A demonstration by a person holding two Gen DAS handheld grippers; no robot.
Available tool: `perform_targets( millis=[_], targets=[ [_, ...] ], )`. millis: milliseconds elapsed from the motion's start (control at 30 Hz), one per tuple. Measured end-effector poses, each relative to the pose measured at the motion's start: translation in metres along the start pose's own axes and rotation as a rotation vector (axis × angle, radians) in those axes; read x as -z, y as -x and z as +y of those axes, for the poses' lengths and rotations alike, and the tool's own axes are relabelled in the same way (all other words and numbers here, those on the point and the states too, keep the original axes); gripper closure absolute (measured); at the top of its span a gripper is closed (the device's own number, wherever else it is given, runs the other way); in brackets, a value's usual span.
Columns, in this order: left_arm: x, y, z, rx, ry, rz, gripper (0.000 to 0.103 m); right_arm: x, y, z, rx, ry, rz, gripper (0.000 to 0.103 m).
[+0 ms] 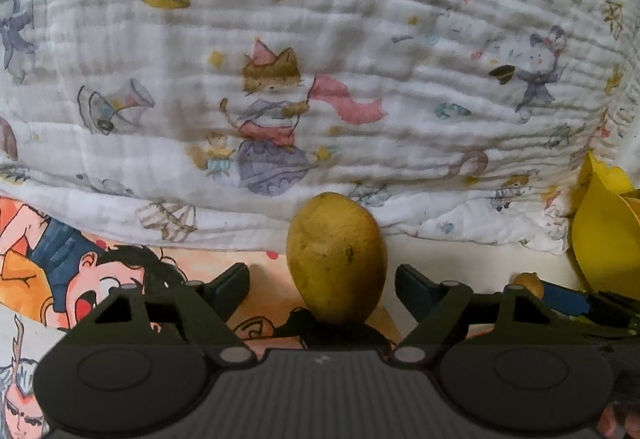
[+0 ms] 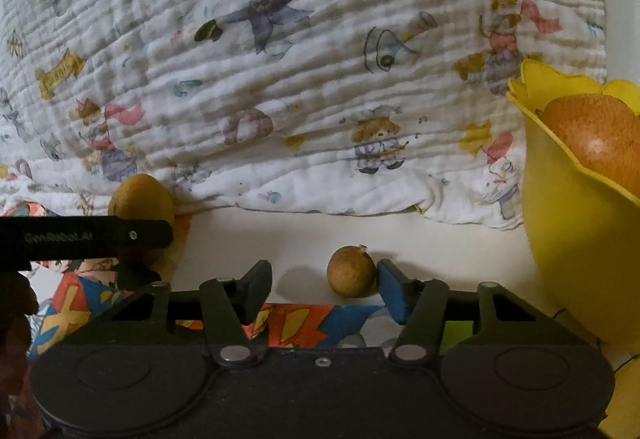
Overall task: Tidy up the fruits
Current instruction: 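Grasp the yellow-brown oval fruit with left tool while right tool grasps small brown fruit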
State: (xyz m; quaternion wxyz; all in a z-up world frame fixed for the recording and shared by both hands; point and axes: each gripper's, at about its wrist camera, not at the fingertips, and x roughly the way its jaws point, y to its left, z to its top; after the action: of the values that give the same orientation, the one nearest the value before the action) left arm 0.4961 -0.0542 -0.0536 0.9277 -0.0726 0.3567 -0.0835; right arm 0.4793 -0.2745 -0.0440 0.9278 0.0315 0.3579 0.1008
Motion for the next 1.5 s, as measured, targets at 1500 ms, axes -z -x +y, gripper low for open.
perform_targets(
  millis=[1500],
  targets=[
    [0.005,0.064,-0.006,0.008,0.055,0.008,0.046,-0.008,0.054,0.029,-0.114,0.081,-0.015,0.077]
  ],
)
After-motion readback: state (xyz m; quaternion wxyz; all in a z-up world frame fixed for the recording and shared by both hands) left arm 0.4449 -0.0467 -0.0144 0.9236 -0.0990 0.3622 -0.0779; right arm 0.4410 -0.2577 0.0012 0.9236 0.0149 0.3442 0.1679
